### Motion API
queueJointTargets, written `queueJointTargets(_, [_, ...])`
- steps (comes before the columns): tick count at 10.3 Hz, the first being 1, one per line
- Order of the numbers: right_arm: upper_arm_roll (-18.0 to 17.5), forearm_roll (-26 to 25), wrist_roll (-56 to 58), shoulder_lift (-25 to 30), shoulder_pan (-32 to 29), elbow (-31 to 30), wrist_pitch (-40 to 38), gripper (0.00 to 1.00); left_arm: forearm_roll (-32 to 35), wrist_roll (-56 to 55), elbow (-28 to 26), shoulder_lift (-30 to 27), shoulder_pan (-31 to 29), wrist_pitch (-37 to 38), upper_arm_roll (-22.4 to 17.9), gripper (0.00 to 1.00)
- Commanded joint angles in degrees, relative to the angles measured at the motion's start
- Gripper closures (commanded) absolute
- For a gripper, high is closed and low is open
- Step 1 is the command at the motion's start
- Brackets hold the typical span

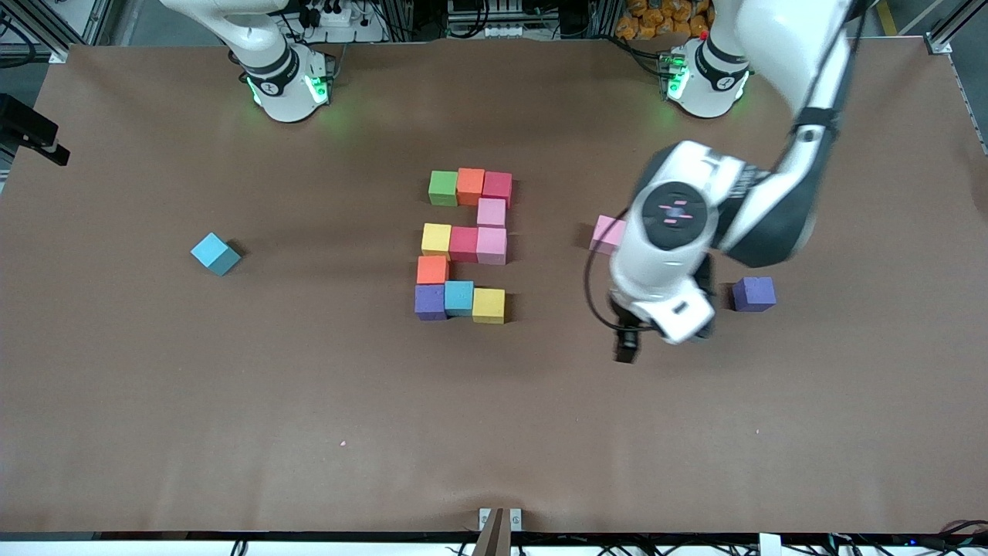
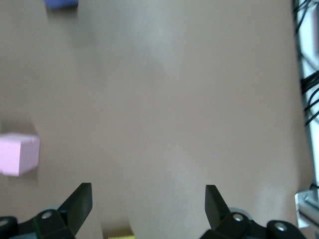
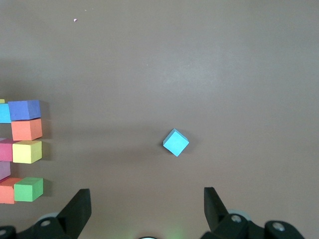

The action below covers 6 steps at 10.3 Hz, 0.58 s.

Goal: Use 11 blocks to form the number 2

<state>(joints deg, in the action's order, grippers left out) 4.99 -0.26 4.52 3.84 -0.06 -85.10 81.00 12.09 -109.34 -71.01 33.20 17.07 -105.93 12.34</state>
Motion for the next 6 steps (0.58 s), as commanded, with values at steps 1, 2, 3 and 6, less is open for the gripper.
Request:
queueJointTargets(1, [-0.3, 0.1, -0.7, -0.6, -0.4, 1.3, -0.6, 0.0, -2.3, 8.7, -2.0, -4.7, -3.4, 3.3, 0.3, 0.0])
queueJointTargets(2, [-0.3, 0.1, -0.7, -0.6, -0.4, 1.3, -0.6, 0.0, -4.1, 13.8, -2.2, -6.2, -4.7, 5.8, 0.3, 0.0])
queueJointTargets(3, [-0.3, 0.2, -0.7, -0.6, -0.3, 1.3, -0.6, 0.0, -5.7, 18.7, -2.2, -7.7, -6.2, 9.4, 0.3, 0.0])
queueJointTargets(6, [-0.3, 0.2, -0.7, -0.6, -0.3, 1.3, -0.6, 0.0, -9.6, 25.8, -6.6, -13.4, -8.8, 15.6, 0.2, 0.0])
